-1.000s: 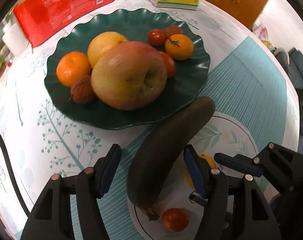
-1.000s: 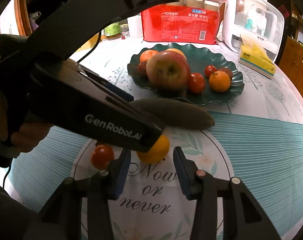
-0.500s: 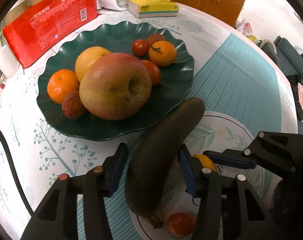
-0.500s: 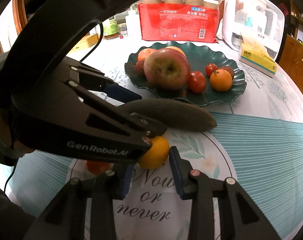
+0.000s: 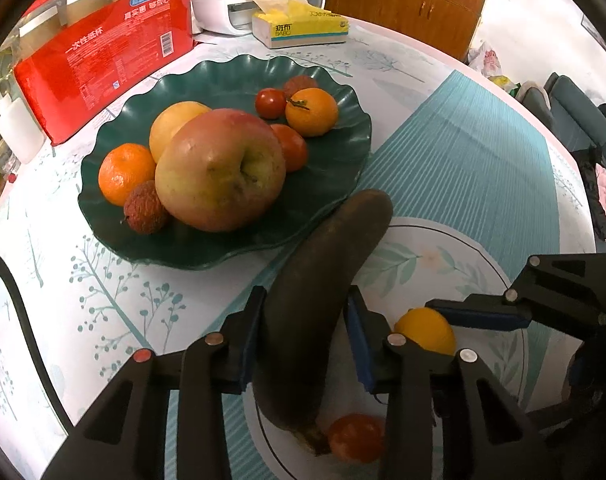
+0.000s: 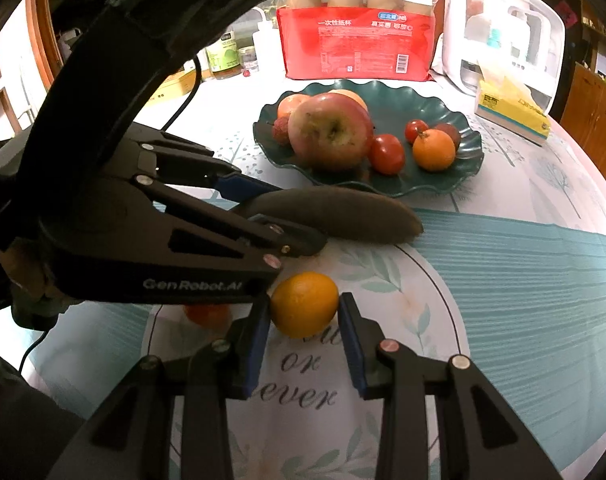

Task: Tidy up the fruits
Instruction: 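Lift the banana and yellow orange and carry them over the green plate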

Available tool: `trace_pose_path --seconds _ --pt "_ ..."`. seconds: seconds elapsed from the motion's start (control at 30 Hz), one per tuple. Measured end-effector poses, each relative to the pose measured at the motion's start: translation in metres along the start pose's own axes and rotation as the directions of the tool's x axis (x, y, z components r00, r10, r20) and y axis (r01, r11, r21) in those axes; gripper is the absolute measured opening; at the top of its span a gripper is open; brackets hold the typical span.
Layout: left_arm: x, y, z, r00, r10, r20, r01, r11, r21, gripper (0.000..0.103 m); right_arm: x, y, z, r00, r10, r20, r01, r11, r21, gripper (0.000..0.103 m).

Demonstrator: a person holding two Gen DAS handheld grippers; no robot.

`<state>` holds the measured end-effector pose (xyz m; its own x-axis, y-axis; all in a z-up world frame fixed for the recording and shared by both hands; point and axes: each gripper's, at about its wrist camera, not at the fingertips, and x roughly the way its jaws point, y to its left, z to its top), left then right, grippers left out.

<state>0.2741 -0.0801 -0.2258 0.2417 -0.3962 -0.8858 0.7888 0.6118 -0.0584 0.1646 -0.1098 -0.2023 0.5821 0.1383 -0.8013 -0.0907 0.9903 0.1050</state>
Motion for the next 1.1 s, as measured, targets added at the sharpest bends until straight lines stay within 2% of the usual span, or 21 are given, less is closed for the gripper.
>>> trace_pose_path --seconds 0.43,0.6,0.83,1.1 --pt "-0.022 -0.01 -0.009 0.999 0.022 0.026 -0.021 1.0 -0.022 0.033 -0.02 -0.02 -0.009 1.0 -0.011 0.011 0.011 0.997 0.07 0.035" --pt "-0.041 -0.015 -0.006 0.998 0.025 0.057 -0.023 0.999 -0.033 0.033 -0.028 -0.031 -0.01 0.999 -0.027 0.018 0.025 0.994 0.104 0.035" --pt "-0.079 -0.018 0.007 0.993 0.03 0.11 -0.026 0.999 -0.033 0.033 -0.038 -0.051 -0.008 0.996 -0.089 0.029 0.085 0.989 0.119 0.035" --pt "-0.113 -0.003 0.032 0.981 0.075 0.177 -0.07 0.997 -0.039 0.033 -0.045 -0.076 0.006 0.99 -0.138 0.041 0.131 0.982 0.139 0.035"
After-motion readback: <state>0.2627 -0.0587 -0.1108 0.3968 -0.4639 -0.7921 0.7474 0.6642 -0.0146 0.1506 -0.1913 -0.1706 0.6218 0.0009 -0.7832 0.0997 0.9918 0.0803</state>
